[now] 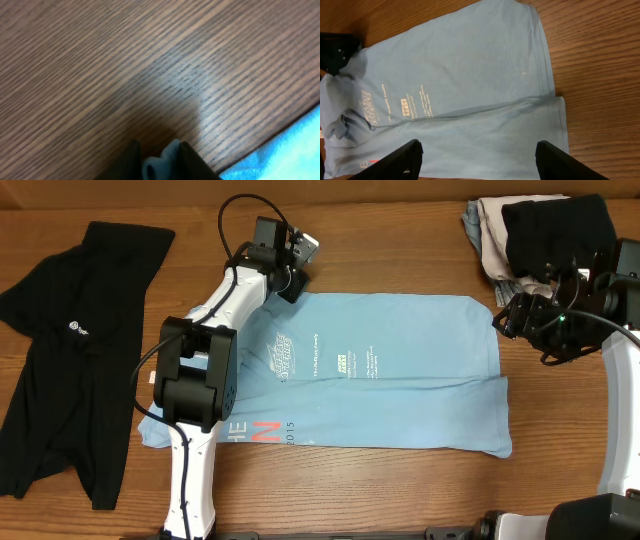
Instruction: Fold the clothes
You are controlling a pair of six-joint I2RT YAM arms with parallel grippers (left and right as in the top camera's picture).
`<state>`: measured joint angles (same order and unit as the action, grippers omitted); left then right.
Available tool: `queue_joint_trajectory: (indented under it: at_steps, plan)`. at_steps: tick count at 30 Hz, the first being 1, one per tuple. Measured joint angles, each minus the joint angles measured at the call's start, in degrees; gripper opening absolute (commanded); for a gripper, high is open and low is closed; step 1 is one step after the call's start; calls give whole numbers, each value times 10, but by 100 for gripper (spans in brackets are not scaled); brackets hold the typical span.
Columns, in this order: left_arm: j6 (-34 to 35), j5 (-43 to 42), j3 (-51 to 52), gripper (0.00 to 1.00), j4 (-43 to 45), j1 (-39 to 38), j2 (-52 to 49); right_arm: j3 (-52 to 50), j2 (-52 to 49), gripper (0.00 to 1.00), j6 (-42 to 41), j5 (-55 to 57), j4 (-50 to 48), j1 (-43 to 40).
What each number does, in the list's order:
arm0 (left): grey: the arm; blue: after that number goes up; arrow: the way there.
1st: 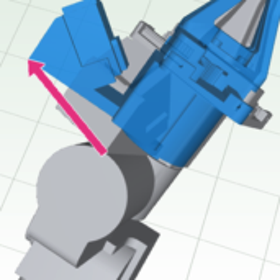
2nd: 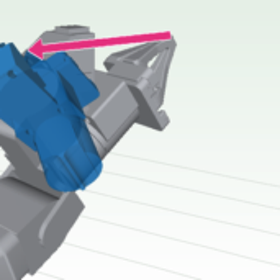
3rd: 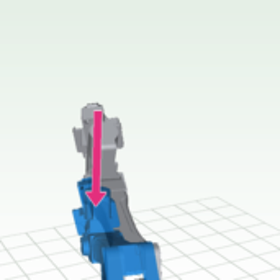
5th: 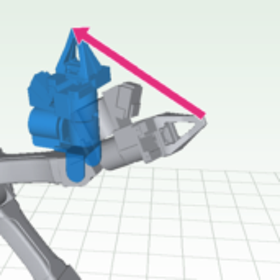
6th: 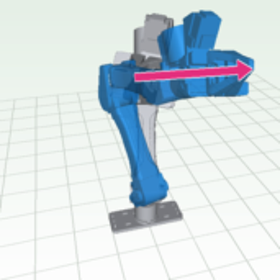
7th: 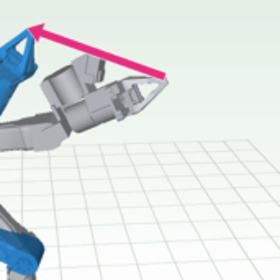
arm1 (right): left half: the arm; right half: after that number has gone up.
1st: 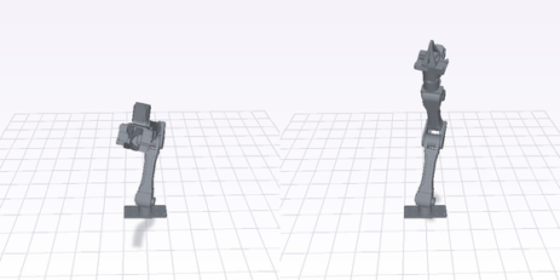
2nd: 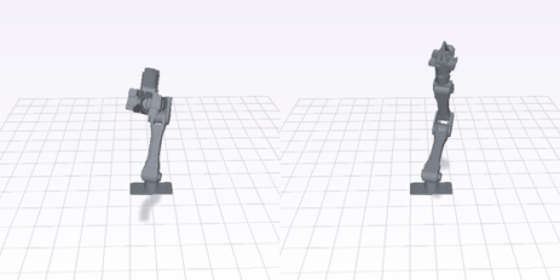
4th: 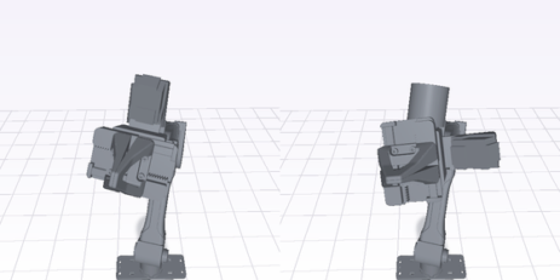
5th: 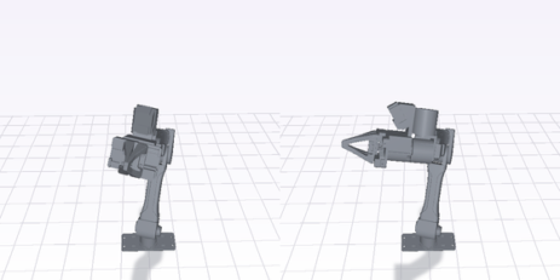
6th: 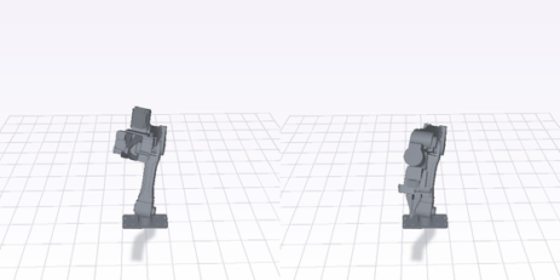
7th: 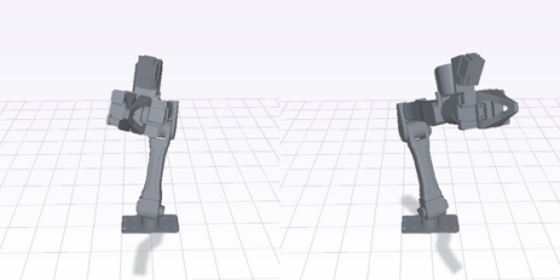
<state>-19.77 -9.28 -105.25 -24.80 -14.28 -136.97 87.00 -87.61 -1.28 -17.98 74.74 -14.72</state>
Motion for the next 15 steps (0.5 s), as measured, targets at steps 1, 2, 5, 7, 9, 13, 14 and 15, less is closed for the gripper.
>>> queue_joint_trajectory:
  at_steps: [1, 2, 5, 7, 9, 13, 14, 15]
  plan:
    - [6, 2, 0, 8, 4, 0, 0, 0, 0, 76, 0, 0, 0, 0]
    - [10, 6, 0, 4, 8, 0, 0, 0, 0, 76, 0, 0, 0, 0]
    - [27, 21, -1, 4, 10, 0, 0, 0, 0, 76, 0, 0, -2, 0]
    - [49, 50, -7, 4, 1, 0, 0, 0, 0, 75, 0, 0, -4, 0]
    - [83, 99, -28, 4, -24, 0, 0, 0, 0, 75, 0, 0, -7, 0]
    - [138, 200, -106, 4, -111, 0, 0, 0, 0, 75, 0, 0, -12, 0]
    - [149, 221, -130, 4, -135, 0, 0, 0, 0, 75, 0, 0, -14, 0]
    - [158, 242, -159, 4, -167, 0, 0, 0, 0, 75, 0, 0, -16, 0]
